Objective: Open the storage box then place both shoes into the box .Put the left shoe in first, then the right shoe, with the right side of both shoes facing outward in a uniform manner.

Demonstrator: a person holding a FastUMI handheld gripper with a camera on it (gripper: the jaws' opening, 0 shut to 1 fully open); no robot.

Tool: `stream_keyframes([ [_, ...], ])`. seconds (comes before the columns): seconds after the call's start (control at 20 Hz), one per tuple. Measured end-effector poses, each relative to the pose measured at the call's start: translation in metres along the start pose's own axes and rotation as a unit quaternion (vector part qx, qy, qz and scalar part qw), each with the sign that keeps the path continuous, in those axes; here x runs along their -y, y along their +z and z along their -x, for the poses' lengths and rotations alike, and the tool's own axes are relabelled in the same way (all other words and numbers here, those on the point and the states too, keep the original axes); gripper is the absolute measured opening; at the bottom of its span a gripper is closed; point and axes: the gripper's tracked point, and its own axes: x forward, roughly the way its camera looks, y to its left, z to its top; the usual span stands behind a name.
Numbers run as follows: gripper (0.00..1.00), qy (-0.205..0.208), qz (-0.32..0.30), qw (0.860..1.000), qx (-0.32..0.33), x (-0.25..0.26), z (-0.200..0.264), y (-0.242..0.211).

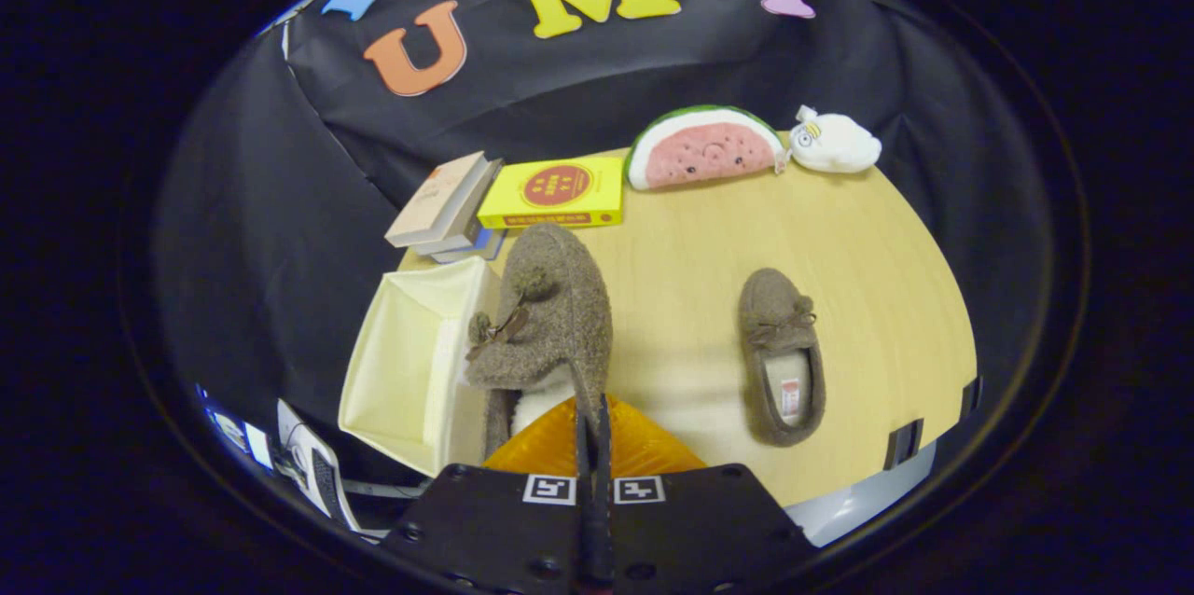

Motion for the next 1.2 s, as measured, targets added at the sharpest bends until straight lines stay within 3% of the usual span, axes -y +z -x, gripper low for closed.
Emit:
stream_keyframes([
  [0.25,0.00,0.024,0.020,0.999,0.027,-0.085,0.002,0.008],
  [0.5,0.00,0.026,0.022,0.999,0.007,-0.151,-0.052,-0.007],
  [0.85,0.00,0.003,0.014,0.999,-0.034,-0.181,-0.129,-0.042],
  [1.2,0.00,-0.026,0.052,0.994,-0.093,-0.191,-0.179,-0.083],
])
